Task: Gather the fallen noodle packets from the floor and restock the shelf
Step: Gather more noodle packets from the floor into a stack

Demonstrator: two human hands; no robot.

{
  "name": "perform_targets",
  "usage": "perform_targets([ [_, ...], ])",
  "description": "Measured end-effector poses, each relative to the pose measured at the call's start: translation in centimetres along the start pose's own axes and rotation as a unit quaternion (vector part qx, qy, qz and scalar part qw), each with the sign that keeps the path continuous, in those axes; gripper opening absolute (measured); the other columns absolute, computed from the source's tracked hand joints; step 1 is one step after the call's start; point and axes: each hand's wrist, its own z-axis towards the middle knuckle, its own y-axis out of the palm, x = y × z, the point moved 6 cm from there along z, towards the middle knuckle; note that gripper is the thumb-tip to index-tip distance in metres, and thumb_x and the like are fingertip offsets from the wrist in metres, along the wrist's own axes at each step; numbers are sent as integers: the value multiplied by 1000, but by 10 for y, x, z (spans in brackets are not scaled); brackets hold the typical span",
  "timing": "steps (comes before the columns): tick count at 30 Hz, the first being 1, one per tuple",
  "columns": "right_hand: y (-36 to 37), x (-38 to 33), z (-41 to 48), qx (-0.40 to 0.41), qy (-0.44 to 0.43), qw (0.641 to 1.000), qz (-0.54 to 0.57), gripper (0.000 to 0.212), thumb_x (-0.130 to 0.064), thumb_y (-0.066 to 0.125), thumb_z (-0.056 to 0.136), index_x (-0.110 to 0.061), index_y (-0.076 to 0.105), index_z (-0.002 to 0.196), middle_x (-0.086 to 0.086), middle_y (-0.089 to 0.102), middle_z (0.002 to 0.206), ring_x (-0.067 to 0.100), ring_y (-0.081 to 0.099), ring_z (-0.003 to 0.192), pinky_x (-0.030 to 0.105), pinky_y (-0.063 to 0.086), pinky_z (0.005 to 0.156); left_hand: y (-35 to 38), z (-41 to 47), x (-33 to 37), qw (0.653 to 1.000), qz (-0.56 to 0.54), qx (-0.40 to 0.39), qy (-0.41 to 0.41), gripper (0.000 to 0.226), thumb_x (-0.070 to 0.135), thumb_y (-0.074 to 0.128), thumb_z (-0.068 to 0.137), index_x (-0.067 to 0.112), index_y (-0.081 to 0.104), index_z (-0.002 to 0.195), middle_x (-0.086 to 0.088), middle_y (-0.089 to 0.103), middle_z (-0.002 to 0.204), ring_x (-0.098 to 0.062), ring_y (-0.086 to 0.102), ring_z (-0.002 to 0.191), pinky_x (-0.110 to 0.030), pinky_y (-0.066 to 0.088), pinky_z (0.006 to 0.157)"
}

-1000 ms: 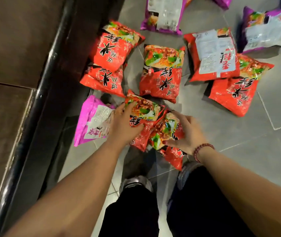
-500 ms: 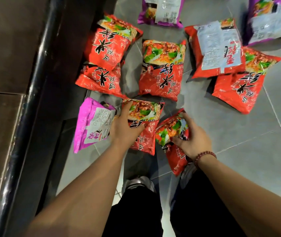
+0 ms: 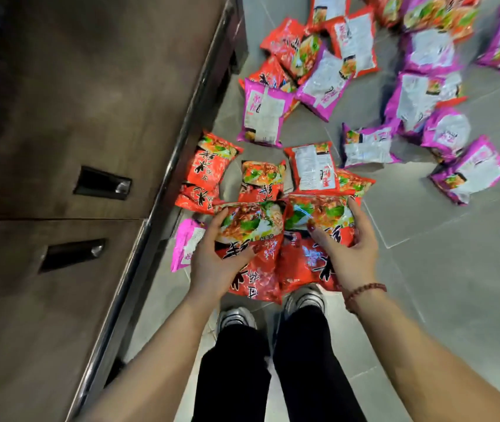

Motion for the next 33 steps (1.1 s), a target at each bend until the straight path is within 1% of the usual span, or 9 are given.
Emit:
perform_targets([
  [5,-21,-106,-73,-42,-49,998,7,79,-49,87,57,-58,46,123,-9,49,141,14,47,130,46,41,107,-54,-77,95,998,-58,-18,14,82,13,88,67,46,46,129,9,57,130,-7,57,116,-28,47,101],
  [7,-28,-146,-107,-67,-63,996,-5,78,-42,85,61,-61,43,124,-13,46,142,12,44,132,46,39,109,-74,-111,126,997,-64,-15,31,82,17,88,62,46,46,125,10,57,127,2,60,108,-20,49,95],
  [10,-40,-192,-152,-127,-78,989,16,79,-36,86,64,-57,44,127,-15,44,143,11,41,133,47,37,110,-103,-169,160,994,-105,-6,14,79,-1,83,70,42,46,126,6,59,125,3,64,98,-22,54,88],
  [13,-49,-229,-192,-193,-98,976,20,80,-36,83,66,-54,42,132,-18,40,146,12,37,137,49,35,111,-126,-227,180,991,-125,51,2,80,11,86,67,48,47,127,10,62,123,-8,66,103,-34,54,91],
  [18,-56,-274,-252,-318,-151,936,-1,79,-13,81,74,-48,40,132,-29,36,142,-8,34,132,35,32,115,-144,-326,188,968,-167,186,-24,80,4,85,70,50,47,123,14,59,118,-6,63,96,-36,53,89],
  [22,-53,-284,-291,-425,-154,890,-49,81,-8,78,76,-50,41,133,-29,37,140,-1,39,131,40,35,112,-141,-399,171,935,-221,273,-53,80,21,90,62,63,47,115,16,56,119,-12,63,101,-39,54,86],
  [25,-44,-285,-329,-496,-184,842,-103,77,-9,78,77,-42,41,136,-34,36,137,-11,36,128,34,31,114,-135,-455,152,899,-262,345,-63,78,8,85,71,51,47,124,14,57,118,-7,62,99,-32,54,84],
  [29,-27,-273,-395,-593,-204,760,-169,69,-13,77,79,-51,43,125,-39,36,131,-28,29,118,27,30,110,-132,-531,116,841,-311,432,-95,81,7,84,71,38,45,135,6,60,119,-11,64,100,-35,55,85],
  [33,-14,-246,-472,-673,-205,677,-217,60,-7,74,80,-46,51,118,-35,46,125,-21,41,117,32,35,110,-129,-609,77,799,-337,485,-114,87,12,88,67,42,44,136,-5,62,123,-17,64,103,-28,54,81],
])
